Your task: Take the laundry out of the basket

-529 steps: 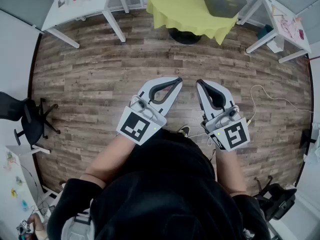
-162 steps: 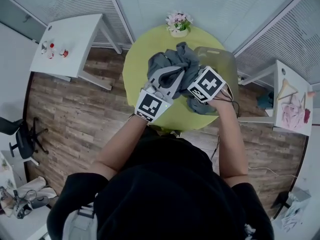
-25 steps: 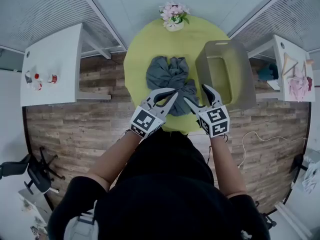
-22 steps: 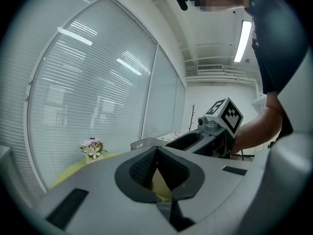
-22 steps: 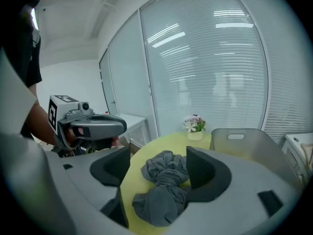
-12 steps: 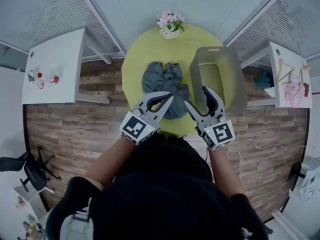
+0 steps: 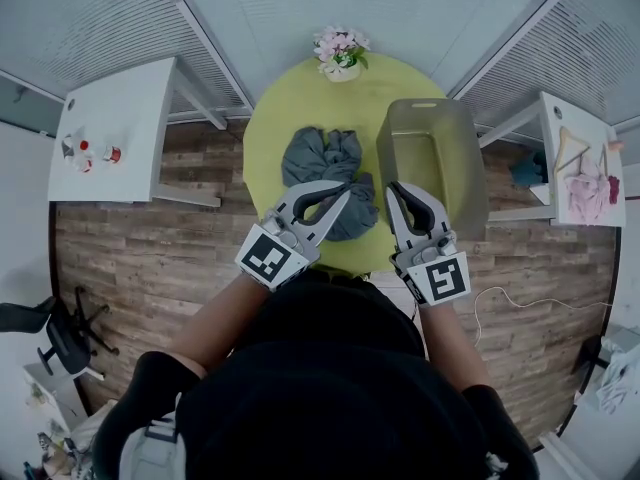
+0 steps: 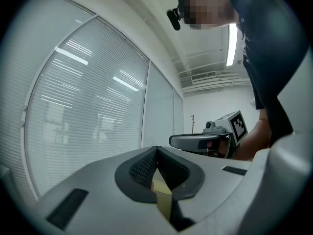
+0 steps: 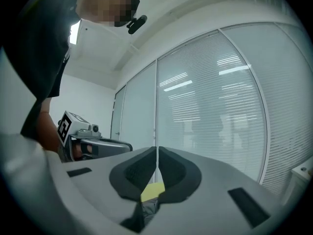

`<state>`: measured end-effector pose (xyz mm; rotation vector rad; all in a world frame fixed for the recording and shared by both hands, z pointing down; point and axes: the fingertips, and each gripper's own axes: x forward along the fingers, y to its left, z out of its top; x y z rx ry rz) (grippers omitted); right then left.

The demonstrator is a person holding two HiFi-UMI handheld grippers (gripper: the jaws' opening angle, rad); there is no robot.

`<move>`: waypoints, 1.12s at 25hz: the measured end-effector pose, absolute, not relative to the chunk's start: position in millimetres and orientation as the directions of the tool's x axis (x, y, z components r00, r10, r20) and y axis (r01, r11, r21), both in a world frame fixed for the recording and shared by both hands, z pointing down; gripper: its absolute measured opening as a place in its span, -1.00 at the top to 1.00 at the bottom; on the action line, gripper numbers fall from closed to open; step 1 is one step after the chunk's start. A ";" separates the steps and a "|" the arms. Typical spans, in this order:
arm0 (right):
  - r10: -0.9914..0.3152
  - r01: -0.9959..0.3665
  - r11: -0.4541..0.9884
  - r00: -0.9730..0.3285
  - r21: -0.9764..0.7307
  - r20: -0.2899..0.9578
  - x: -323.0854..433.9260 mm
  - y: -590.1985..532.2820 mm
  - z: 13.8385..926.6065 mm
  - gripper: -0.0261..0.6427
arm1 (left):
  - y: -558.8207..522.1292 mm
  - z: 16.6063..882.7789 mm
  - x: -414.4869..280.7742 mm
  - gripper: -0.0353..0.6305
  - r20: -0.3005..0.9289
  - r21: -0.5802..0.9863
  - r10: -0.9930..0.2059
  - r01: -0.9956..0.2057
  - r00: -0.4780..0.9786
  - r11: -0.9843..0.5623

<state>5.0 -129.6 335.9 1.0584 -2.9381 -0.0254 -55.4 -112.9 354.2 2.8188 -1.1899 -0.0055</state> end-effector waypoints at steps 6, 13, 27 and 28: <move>-0.619 -0.619 0.785 -0.785 -0.010 0.026 10.8 -126.5 340.5 0.85 | -112.6 353.3 -48.6 0.88 0.035 0.067 -0.724 -0.724 0.689 -0.687; -0.603 -0.604 0.796 -0.796 -0.027 0.043 13.3 -119.9 350.9 0.86 | -111.7 353.8 -45.6 0.88 0.030 0.070 -0.730 -0.730 0.683 -0.680; -0.571 -0.573 0.817 -0.819 -0.064 0.056 7.0 -115.8 357.5 0.86 | -106.0 362.6 -46.3 0.88 0.059 0.064 -0.725 -0.727 0.686 -0.683; -0.571 -0.574 0.816 -0.819 -0.063 0.062 7.3 -115.6 358.4 0.86 | -106.1 362.3 -46.1 0.88 0.055 0.065 -0.726 -0.728 0.686 -0.682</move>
